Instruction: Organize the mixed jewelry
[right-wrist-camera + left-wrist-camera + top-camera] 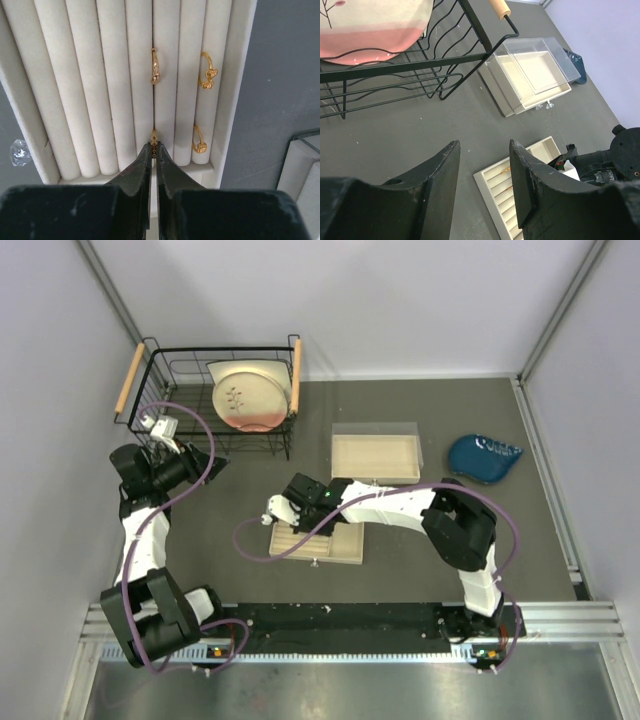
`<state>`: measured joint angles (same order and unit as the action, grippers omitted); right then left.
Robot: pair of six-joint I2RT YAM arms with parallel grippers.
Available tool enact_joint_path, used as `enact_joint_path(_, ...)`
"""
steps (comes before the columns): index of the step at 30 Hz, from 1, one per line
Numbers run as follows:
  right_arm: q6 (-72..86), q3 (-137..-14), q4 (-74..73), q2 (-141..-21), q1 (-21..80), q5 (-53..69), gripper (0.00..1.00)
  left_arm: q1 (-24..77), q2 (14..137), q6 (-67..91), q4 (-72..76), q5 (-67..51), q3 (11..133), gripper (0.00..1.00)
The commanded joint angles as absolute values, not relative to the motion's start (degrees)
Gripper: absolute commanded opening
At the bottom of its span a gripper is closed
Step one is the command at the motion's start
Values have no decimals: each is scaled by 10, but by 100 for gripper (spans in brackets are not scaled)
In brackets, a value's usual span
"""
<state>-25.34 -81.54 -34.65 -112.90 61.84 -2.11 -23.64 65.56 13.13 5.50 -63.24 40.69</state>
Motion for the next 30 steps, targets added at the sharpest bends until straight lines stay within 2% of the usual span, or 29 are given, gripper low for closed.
enact_joint_path(1,-248,-831,-337,-1148,627,-4,0,-243,660,122,65,-647,405,49)
enact_joint_path(9,-243,-825,-338,-1145,627,-4,1,-246,663,102,45,-648,413,49)
enact_joint_path(10,-243,-825,-339,-1141,627,-7,8,-246,662,99,43,-649,414,49)
enact_joint_path(13,-240,-825,-347,-1114,627,-18,20,-246,662,94,39,-649,417,49)
enact_joint_path(14,-238,-826,-349,-1105,627,-21,29,-246,664,92,39,-649,417,49)
enact_joint_path(16,-237,-829,-358,-1079,627,-30,39,-247,666,84,33,-649,421,49)
enact_joint_path(22,-238,-838,-396,-1008,626,-40,49,-247,680,51,11,-655,440,50)
enact_joint_path(30,-259,-729,-444,-928,626,56,52,-243,681,21,-16,-643,482,52)
